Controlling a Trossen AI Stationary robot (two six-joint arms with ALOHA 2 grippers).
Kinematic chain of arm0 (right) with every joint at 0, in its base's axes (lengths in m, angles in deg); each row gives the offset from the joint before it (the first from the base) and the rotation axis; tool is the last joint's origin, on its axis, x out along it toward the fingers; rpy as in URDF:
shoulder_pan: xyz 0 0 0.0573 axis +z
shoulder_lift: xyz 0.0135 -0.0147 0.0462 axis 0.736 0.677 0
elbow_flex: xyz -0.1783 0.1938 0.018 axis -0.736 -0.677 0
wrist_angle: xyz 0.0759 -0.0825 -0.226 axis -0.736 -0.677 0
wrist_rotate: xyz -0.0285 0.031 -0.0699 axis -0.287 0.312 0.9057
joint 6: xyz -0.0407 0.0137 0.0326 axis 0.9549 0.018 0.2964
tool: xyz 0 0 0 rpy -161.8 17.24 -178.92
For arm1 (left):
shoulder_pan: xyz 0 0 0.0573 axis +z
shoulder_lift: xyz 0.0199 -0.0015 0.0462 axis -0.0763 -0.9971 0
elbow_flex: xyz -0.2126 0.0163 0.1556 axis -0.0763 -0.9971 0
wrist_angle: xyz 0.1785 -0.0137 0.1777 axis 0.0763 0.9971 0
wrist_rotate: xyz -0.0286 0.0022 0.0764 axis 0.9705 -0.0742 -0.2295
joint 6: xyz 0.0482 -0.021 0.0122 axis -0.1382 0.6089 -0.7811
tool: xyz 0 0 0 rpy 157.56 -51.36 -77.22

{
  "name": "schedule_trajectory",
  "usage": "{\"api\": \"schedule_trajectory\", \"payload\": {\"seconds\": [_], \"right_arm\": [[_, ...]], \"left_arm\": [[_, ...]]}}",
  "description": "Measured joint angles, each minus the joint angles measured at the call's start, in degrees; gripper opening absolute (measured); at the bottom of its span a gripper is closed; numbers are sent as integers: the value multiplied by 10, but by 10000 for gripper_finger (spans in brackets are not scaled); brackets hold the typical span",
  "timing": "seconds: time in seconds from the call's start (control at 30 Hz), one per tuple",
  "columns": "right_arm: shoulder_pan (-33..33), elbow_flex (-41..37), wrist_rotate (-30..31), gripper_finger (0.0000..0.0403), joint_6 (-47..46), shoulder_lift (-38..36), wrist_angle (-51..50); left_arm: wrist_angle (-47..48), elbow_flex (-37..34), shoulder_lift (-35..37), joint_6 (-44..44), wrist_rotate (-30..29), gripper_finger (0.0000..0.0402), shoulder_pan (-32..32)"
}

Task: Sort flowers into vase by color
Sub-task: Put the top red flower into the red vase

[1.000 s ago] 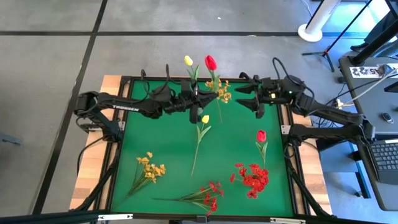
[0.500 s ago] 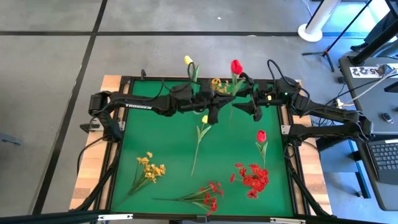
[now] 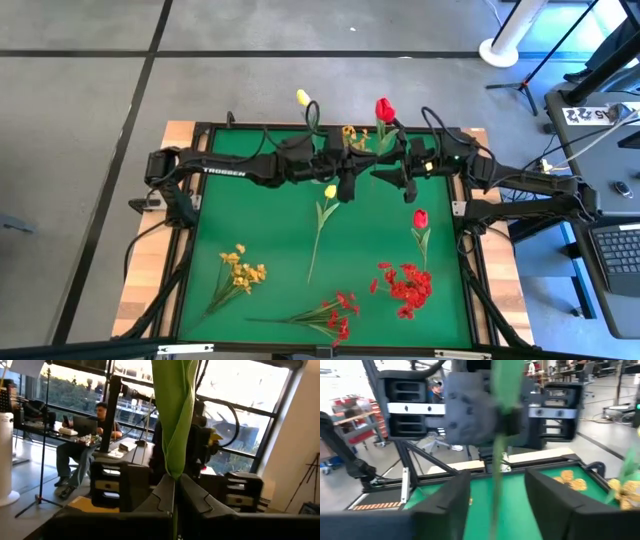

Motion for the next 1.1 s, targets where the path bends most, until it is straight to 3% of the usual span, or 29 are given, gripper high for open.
{"api": "schedule_trajectory", "payload": {"seconds": [0.3, 0.57, 0.83, 1.1], "right_arm": [[0, 0, -26, 13, 5, -2, -10], [0, -1, -25, 7, 5, -13, -32], [0, -1, -5, 3, 8, -70, -78], [0, 0, 36, 2, 19, -175, -166]], "left_arm": [[33, 0, 0, 1, -3, 0, -7], [40, 0, 0, 1, -2, 1, -11], [61, 0, 10, -29, -5, 45, -19], [76, 0, 32, -90, -84, 84, -52]]}}
